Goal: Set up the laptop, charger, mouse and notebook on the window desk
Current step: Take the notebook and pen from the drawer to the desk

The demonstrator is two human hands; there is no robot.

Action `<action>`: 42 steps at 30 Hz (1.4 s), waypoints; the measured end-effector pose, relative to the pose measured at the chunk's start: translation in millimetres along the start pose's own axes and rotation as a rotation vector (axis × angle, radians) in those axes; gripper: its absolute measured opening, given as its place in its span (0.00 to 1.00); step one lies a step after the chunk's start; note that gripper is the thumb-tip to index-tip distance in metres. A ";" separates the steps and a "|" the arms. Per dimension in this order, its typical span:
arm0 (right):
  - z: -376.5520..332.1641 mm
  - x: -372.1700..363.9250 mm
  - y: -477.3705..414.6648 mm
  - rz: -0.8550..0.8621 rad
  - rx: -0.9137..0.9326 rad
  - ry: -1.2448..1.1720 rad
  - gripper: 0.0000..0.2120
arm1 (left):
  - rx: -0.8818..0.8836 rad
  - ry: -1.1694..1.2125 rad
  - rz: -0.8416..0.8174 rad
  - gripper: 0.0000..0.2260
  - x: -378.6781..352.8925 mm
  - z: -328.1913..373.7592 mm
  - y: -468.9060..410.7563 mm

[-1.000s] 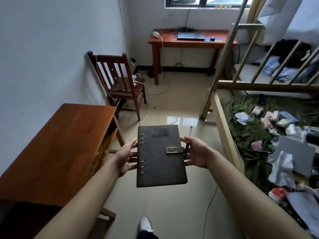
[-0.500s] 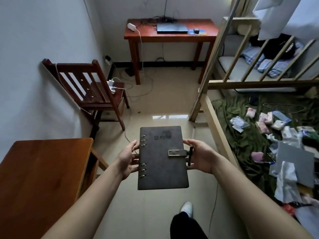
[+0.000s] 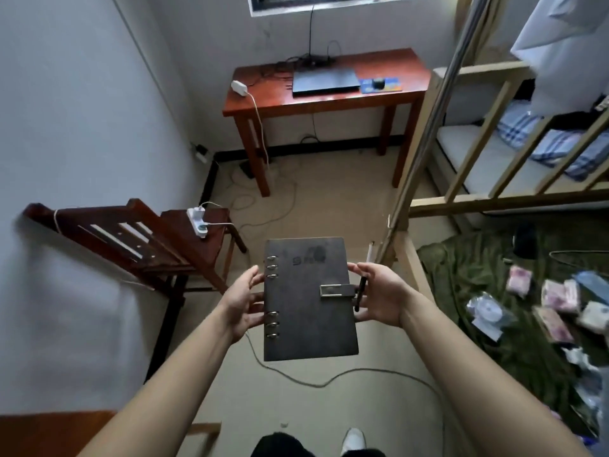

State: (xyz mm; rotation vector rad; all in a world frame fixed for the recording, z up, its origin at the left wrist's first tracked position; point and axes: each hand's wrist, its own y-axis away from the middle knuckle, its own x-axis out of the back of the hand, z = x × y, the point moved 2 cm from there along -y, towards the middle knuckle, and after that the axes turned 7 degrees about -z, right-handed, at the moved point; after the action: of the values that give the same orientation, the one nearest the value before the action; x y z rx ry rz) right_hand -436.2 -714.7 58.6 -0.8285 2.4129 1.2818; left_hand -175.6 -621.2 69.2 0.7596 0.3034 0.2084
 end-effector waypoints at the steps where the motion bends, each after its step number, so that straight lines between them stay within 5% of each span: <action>1: -17.1 2.2 -9.8 -0.012 0.002 -0.002 0.20 | -0.008 0.004 0.010 0.20 -1.9 13.6 -11.8; 11: -191.6 24.3 -153.6 -0.016 0.011 0.011 0.20 | -0.056 0.070 -0.008 0.23 6.2 155.5 -189.5; 23: -434.6 31.5 -285.2 0.021 0.133 -0.108 0.18 | -0.114 -0.009 -0.146 0.23 -9.0 410.8 -374.9; 42: -823.0 197.7 -475.6 0.140 0.170 -0.106 0.13 | -0.166 -0.065 -0.129 0.21 -170.9 713.4 -690.5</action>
State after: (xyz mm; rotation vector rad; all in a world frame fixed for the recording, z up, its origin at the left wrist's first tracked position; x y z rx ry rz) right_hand -290.9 -1673.2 110.9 -0.5397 2.4889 1.1181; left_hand -38.3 -1618.7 106.0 0.5792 0.2687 0.0854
